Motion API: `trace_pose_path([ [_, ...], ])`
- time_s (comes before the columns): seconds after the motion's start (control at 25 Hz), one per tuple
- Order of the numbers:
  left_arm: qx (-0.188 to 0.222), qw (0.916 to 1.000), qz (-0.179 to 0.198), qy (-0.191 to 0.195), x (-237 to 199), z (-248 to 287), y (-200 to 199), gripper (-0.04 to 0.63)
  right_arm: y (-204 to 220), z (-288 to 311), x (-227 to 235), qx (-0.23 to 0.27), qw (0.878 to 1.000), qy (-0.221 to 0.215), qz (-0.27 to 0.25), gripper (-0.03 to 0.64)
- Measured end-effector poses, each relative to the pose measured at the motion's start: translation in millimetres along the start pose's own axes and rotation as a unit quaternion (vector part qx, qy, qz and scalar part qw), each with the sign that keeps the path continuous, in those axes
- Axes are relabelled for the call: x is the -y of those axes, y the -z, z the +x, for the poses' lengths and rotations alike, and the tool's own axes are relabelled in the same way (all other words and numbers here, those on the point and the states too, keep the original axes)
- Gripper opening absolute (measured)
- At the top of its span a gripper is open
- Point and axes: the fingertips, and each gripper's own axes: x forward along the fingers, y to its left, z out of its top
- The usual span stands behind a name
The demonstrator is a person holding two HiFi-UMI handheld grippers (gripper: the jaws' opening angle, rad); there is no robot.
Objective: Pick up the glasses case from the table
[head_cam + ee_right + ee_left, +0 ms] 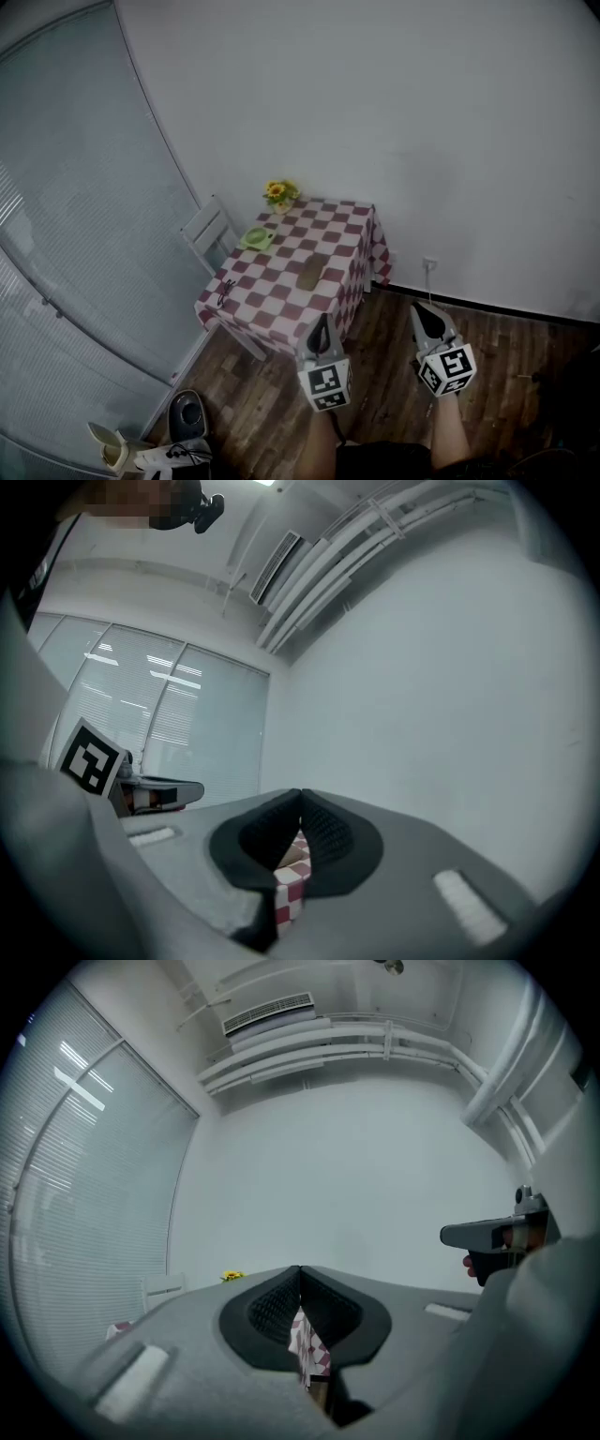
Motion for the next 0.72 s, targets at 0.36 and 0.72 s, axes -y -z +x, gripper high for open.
trace_pose_path([
  [0.36, -0.004, 0.9999, 0.001, -0.016, -6.1, -2.6, -5.8, 0.008, -0.6, 5.5, 5.8, 0.011, 1.000, -0.014, 0.024, 0.002],
  [0.72, -0.017, 0.9992, -0.015, -0.032, -23.5, 18.3, 16.4, 0.008, 18.3, 31.2, 10.1, 0.000, 0.999, -0.024, 0.036, 0.002],
])
